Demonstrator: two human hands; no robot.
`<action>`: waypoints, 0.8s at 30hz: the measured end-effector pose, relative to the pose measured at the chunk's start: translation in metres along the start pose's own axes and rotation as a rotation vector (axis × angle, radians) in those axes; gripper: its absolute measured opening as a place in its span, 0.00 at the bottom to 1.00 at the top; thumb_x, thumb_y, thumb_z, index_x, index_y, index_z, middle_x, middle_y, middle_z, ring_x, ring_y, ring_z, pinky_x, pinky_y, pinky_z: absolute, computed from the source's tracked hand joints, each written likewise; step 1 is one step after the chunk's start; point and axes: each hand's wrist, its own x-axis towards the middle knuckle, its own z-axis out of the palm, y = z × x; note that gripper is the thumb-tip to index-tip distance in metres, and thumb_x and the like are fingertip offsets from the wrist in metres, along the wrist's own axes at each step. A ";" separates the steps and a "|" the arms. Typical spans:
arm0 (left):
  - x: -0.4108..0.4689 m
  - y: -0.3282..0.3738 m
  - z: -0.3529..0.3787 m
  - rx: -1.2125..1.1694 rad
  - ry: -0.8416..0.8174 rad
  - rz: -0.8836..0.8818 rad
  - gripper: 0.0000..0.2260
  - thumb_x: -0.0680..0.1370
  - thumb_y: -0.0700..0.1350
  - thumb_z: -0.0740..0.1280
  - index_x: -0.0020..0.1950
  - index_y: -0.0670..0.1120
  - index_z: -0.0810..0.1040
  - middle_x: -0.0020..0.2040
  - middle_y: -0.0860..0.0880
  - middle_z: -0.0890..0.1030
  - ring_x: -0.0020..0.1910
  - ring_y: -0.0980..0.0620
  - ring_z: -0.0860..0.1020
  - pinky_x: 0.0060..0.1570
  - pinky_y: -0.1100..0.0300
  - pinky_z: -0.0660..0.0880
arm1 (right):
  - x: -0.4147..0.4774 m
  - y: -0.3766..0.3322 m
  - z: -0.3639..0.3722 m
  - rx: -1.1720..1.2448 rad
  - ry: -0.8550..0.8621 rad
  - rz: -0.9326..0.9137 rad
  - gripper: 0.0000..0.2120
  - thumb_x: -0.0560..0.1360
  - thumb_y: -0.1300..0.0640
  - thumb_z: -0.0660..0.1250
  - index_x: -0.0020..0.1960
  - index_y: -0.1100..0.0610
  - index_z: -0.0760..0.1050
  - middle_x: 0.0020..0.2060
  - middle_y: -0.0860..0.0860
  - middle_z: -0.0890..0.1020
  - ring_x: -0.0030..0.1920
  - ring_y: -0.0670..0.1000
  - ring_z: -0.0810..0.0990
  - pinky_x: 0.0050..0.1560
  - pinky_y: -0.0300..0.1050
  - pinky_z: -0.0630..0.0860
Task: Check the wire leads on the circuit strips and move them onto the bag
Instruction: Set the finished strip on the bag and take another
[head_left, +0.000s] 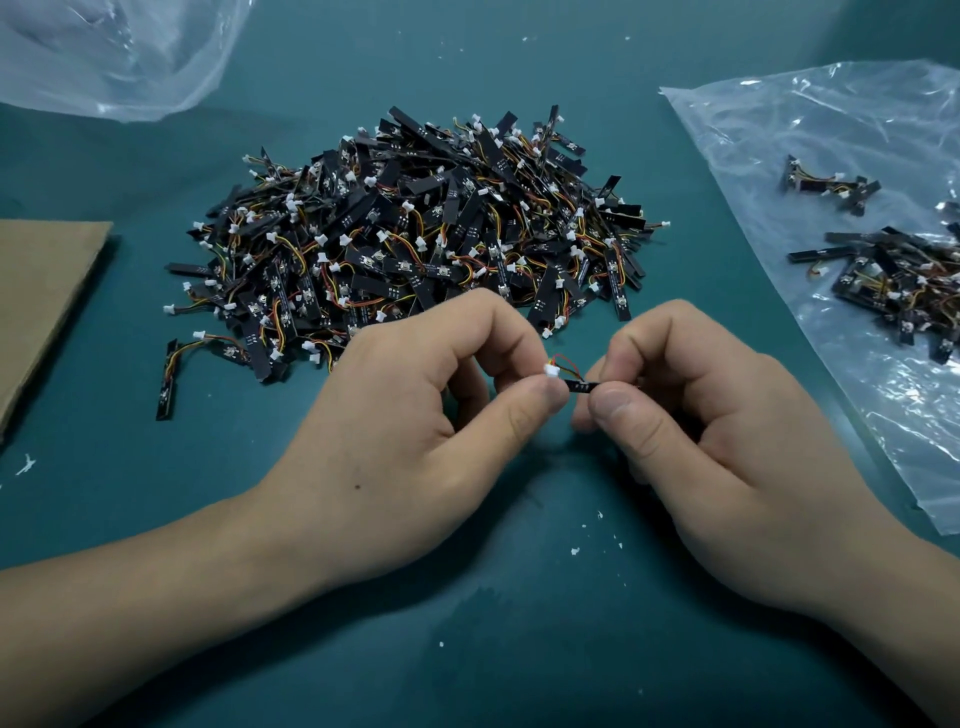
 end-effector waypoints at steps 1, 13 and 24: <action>0.000 0.000 0.000 0.005 -0.005 0.008 0.04 0.77 0.47 0.71 0.45 0.52 0.77 0.33 0.62 0.75 0.27 0.59 0.72 0.30 0.74 0.64 | 0.000 0.000 0.000 0.001 -0.009 0.000 0.05 0.79 0.43 0.62 0.49 0.43 0.71 0.38 0.53 0.84 0.32 0.55 0.77 0.33 0.54 0.74; 0.001 0.001 -0.001 0.022 -0.072 0.034 0.04 0.78 0.47 0.69 0.45 0.51 0.76 0.32 0.62 0.74 0.27 0.58 0.72 0.30 0.73 0.63 | 0.000 0.002 0.000 -0.019 -0.055 -0.020 0.05 0.79 0.42 0.61 0.48 0.42 0.69 0.36 0.55 0.82 0.31 0.56 0.76 0.33 0.57 0.74; 0.002 -0.002 -0.001 0.045 -0.013 0.118 0.03 0.81 0.46 0.66 0.49 0.50 0.72 0.36 0.58 0.74 0.31 0.54 0.73 0.32 0.70 0.66 | 0.003 0.000 -0.002 0.060 -0.089 -0.032 0.11 0.82 0.43 0.57 0.51 0.47 0.75 0.37 0.50 0.83 0.34 0.52 0.79 0.36 0.47 0.75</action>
